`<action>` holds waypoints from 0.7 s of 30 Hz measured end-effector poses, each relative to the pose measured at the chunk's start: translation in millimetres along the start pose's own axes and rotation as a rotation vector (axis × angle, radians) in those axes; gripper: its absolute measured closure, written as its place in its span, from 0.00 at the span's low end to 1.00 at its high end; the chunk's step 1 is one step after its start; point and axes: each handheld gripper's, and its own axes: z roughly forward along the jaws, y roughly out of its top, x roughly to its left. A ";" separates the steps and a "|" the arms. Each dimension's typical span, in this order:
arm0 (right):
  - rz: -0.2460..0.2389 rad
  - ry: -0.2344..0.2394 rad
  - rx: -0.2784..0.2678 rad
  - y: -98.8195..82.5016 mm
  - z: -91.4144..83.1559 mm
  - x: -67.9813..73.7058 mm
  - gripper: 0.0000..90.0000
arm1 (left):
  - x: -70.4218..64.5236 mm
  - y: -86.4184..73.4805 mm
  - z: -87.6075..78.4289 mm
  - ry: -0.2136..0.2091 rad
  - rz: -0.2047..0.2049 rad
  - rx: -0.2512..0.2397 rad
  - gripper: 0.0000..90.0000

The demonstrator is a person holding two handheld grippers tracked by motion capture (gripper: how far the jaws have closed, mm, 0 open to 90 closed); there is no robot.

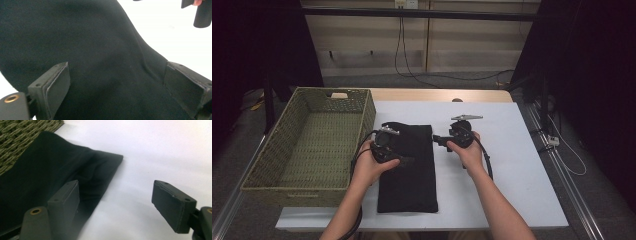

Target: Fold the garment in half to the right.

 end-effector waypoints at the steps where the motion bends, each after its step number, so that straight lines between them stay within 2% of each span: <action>1: 0.005 -0.001 0.003 3.0 1.4 -1.0 0.27 | -0.7 -0.7 -0.3 0.002 -0.008 -0.001 0.09; 2: 0.005 -0.001 0.003 3.0 1.4 -1.0 0.27 | -0.7 -0.7 -0.3 0.002 -0.008 -0.001 0.09; 3: 0.009 -0.003 -0.013 5.7 2.1 -1.0 0.32 | -1.7 -1.8 -0.1 0.016 -0.008 -0.003 0.09; 6: 0.012 -0.001 -0.008 9.2 4.6 -0.1 0.33 | -2.5 -3.6 1.3 0.017 0.000 0.008 0.09; 10: -0.010 -0.004 0.001 15.3 13.0 4.5 0.39 | -2.8 -5.0 1.1 0.018 0.000 0.007 0.09; 11: -0.016 0.001 0.009 16.9 16.0 5.7 0.40 | -3.3 -5.0 0.5 0.021 -0.003 0.004 0.09; 12: -0.013 0.010 -0.005 18.6 22.1 7.9 0.46 | -4.3 -5.0 -0.2 0.020 0.002 0.002 0.09; 17: 0.004 0.044 -0.008 24.4 35.0 11.6 0.49 | -4.9 -4.6 -2.2 0.011 -0.002 -0.007 0.09; 21: 0.011 0.078 -0.006 30.5 48.1 16.9 0.56 | -5.0 -4.7 -2.3 -0.001 -0.002 -0.009 0.09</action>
